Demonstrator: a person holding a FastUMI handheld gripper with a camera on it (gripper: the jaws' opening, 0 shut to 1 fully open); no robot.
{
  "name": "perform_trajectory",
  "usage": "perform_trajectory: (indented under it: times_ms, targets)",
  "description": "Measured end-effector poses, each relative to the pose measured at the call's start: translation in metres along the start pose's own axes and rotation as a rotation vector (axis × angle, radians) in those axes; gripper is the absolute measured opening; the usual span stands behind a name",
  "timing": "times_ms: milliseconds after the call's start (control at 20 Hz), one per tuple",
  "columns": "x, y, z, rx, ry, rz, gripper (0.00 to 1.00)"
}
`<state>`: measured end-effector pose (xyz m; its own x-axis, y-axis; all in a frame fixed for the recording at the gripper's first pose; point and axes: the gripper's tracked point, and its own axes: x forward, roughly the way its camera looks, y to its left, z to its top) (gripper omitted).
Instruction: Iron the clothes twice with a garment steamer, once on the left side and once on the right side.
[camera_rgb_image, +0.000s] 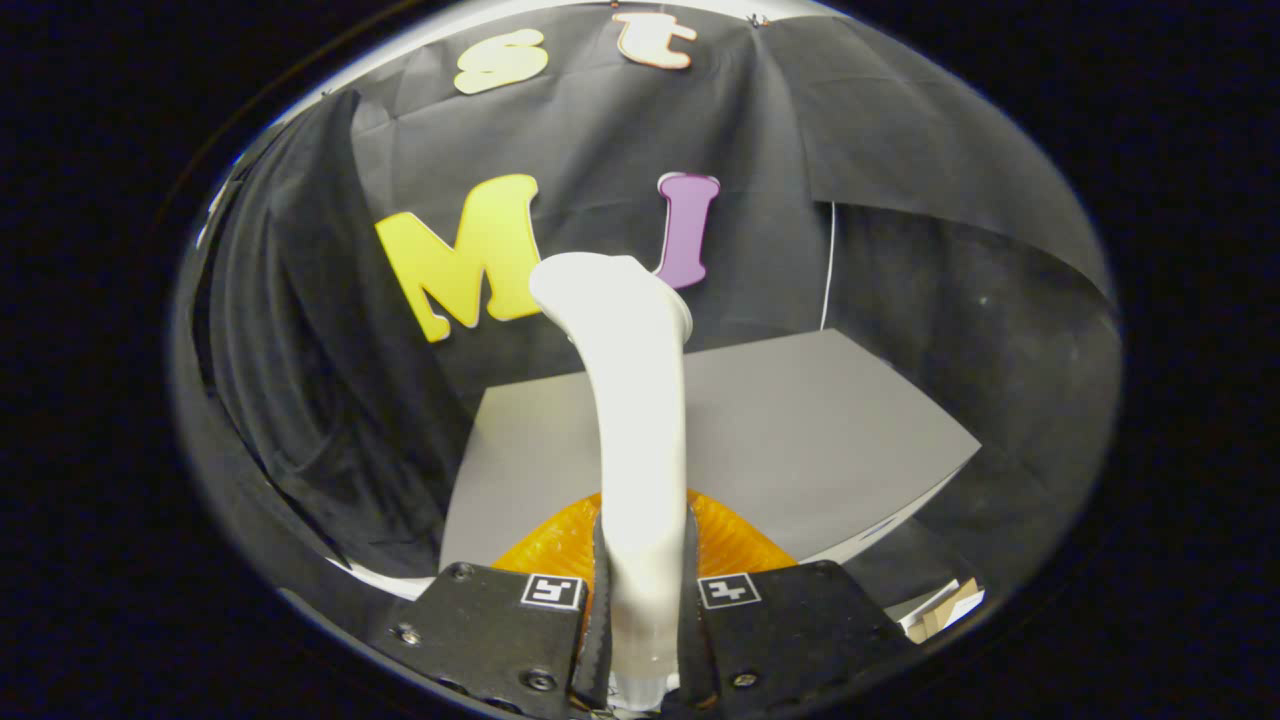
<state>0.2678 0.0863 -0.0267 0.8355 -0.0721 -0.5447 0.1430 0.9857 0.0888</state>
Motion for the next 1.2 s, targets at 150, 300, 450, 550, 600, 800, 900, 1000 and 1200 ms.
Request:
perform_trajectory:
  times_ms: [150, 300, 450, 550, 600, 800, 900, 1000, 1200]
  targets:
    - [-0.037, 0.021, 0.009, -0.013, -0.092, -0.002, 0.29]
    - [-0.076, 0.042, 0.022, -0.028, -0.207, -0.016, 0.29]
    - [-0.114, 0.070, 0.037, -0.059, -0.339, -0.028, 0.29]
    - [-0.135, 0.089, 0.050, -0.079, -0.424, -0.023, 0.29]
    - [-0.144, 0.099, 0.058, -0.087, -0.469, -0.019, 0.29]
    - [-0.166, 0.148, 0.087, -0.126, -0.627, 0.013, 0.29]
    - [-0.174, 0.169, 0.096, -0.134, -0.684, 0.034, 0.29]
    - [-0.181, 0.188, 0.109, -0.138, -0.734, 0.040, 0.29]
    - [-0.185, 0.221, 0.130, -0.141, -0.814, 0.049, 0.29]
